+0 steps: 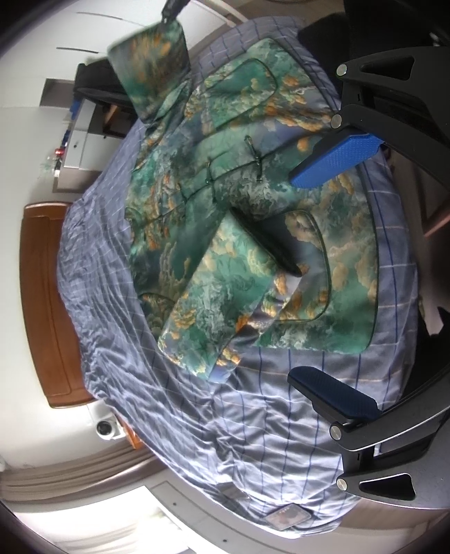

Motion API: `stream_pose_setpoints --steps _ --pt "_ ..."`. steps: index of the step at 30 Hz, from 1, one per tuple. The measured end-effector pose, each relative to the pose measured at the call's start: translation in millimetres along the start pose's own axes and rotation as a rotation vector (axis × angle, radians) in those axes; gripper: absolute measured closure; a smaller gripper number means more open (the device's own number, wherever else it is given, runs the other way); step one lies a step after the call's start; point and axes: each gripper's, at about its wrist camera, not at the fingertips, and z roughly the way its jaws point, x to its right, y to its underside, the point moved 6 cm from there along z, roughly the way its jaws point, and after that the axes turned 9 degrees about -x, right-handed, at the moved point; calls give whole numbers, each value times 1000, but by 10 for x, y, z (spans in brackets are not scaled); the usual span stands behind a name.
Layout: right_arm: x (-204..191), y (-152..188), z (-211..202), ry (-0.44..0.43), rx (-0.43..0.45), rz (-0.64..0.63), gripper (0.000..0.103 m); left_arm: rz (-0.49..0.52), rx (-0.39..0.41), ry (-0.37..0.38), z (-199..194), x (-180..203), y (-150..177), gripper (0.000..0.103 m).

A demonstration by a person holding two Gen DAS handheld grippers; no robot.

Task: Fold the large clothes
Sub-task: 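Grasp the folded sleeve with the right tool and lift it outward off the jacket, then grasp the other folded sleeve cuff with the left tool and pull it outward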

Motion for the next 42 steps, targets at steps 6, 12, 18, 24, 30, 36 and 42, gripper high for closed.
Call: stream_pose_setpoints --steps 6,12,18,24,30,36,42 --pt "1191 32 40 108 14 274 88 16 7 -24 6 -20 -36 0" --pt "2038 284 348 197 -41 470 83 45 18 -71 63 -154 -112 0" --pt "2317 581 307 338 -67 481 56 136 19 -85 218 -247 -175 0" --pt "2004 853 127 370 -92 390 53 339 22 -26 512 -180 -230 0" --pt "1175 1167 105 252 -116 271 53 573 -38 -8 1106 185 -227 0" --pt "423 1356 197 96 -166 230 53 539 -152 25 1706 147 -268 12" --pt "-191 1290 111 59 -146 78 53 395 -174 200 1529 -55 -262 89"
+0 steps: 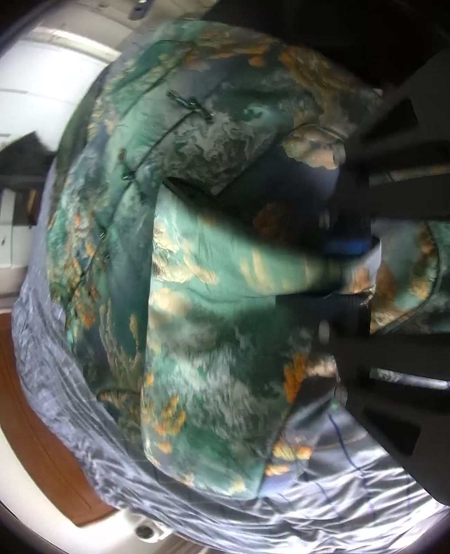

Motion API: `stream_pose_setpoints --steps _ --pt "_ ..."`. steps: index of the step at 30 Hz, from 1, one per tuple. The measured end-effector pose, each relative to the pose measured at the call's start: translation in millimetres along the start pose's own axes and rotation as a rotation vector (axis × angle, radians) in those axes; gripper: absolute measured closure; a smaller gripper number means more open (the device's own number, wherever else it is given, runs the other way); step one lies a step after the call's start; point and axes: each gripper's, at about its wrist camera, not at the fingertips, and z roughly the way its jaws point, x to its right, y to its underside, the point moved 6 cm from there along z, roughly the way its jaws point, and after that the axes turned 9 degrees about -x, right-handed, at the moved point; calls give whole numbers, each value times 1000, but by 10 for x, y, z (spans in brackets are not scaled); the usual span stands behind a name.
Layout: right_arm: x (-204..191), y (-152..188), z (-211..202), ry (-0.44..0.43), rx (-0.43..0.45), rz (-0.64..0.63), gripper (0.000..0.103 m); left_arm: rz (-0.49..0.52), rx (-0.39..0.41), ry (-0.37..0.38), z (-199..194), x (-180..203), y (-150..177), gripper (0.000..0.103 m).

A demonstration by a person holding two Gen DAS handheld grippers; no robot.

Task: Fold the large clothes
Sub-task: 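Grasp the other folded sleeve cuff with the left tool and pull it outward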

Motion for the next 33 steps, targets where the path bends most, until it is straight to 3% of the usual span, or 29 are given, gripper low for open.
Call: stream_pose_setpoints --steps 7,13,18,24,26,30,32,33 --pt "-382 7 -71 -48 15 -72 53 -156 156 -37 -703 -369 159 90" --pt "-481 30 -155 -63 29 -83 53 -368 268 -198 -1304 -1090 441 90" --pt "-572 7 -198 -71 46 -97 53 -585 242 -314 -1376 -1804 859 90" --pt "-636 50 -186 -79 39 -112 53 -750 178 -402 -1152 -2326 1207 88" --pt "-627 61 -188 -77 37 -111 53 -790 154 -435 -1075 -2446 1289 84" --pt "-618 71 -202 -70 37 -110 53 -855 136 -522 -1053 -2628 1422 68" --pt "-621 80 -215 -67 40 -111 53 -887 134 -599 -1157 -2657 1558 48" --pt "-622 89 -223 -64 43 -114 53 -898 136 -616 -1205 -2662 1605 33"
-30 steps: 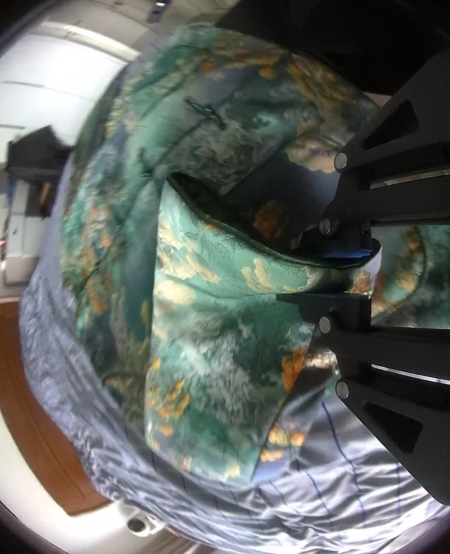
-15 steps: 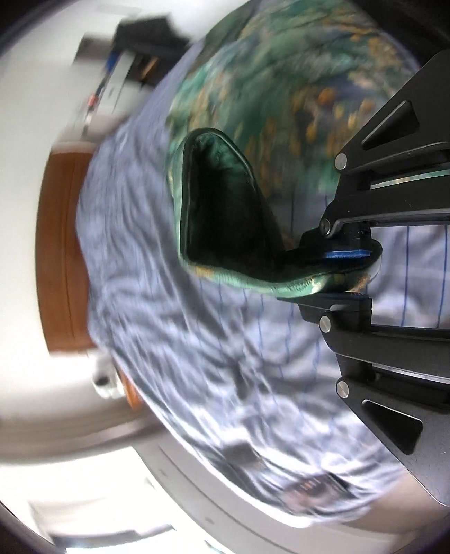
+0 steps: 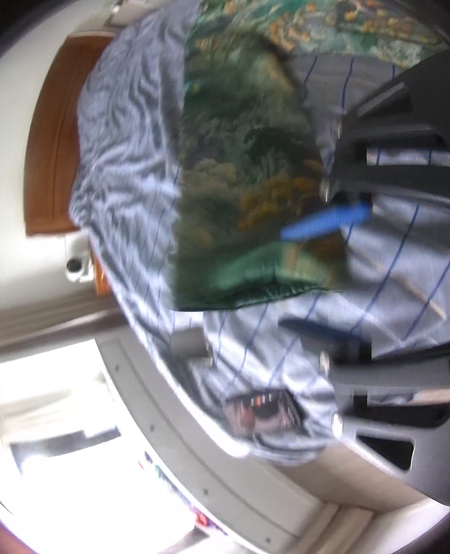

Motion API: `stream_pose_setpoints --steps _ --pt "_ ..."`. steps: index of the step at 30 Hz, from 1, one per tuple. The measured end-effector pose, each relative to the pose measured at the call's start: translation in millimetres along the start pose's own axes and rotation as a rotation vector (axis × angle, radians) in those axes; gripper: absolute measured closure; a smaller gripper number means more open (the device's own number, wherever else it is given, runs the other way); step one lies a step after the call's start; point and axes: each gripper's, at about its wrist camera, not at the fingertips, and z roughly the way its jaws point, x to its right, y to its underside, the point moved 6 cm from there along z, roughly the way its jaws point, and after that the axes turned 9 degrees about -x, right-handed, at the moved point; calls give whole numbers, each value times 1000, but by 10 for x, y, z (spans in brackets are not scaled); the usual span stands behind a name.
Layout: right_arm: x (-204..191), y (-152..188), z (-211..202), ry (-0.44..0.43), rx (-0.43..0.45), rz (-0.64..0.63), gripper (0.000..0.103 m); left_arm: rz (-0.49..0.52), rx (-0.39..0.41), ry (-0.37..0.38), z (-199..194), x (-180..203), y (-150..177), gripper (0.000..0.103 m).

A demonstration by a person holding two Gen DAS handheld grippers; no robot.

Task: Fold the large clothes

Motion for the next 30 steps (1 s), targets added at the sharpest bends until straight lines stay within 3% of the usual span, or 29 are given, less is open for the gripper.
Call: stream_pose_setpoints --steps 1,3,8,18,30 --pt "-2 5 -4 2 2 -2 53 -11 7 -7 -26 -24 12 26" --pt "-9 15 -2 3 3 -5 53 -15 20 4 -84 -21 33 24" --pt "-37 36 44 -4 -5 2 52 33 50 85 -479 388 163 12" --pt "56 17 -63 36 31 4 46 159 67 208 -1060 1346 326 8" --pt "117 20 -103 52 31 9 45 208 89 239 -1288 1674 431 8"
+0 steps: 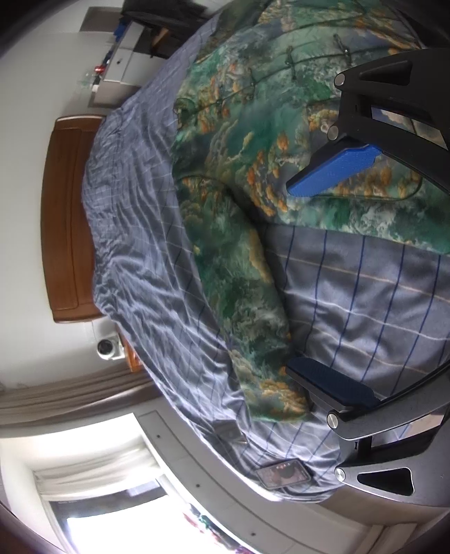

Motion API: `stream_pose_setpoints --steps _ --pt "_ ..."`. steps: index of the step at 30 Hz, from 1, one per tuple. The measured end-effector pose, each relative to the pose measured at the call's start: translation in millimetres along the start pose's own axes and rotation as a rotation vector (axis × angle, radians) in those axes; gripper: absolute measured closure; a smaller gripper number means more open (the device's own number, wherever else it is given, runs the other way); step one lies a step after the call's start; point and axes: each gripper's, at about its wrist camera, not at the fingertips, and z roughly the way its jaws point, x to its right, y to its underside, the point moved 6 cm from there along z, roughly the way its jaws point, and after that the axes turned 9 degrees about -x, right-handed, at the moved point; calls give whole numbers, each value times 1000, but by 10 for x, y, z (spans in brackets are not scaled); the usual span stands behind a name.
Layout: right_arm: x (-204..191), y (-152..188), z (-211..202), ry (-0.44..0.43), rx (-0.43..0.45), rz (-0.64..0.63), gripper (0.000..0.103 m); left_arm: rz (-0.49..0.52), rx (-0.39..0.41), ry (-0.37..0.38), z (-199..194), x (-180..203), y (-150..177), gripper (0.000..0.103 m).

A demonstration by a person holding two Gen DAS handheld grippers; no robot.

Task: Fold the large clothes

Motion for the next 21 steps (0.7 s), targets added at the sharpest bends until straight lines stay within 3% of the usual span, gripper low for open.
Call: stream_pose_setpoints --steps 4,21 --pt "-28 -26 -20 11 8 -14 40 7 0 1 -14 57 -7 8" --pt "-93 -149 -43 43 1 -48 37 50 13 3 -103 314 10 5"
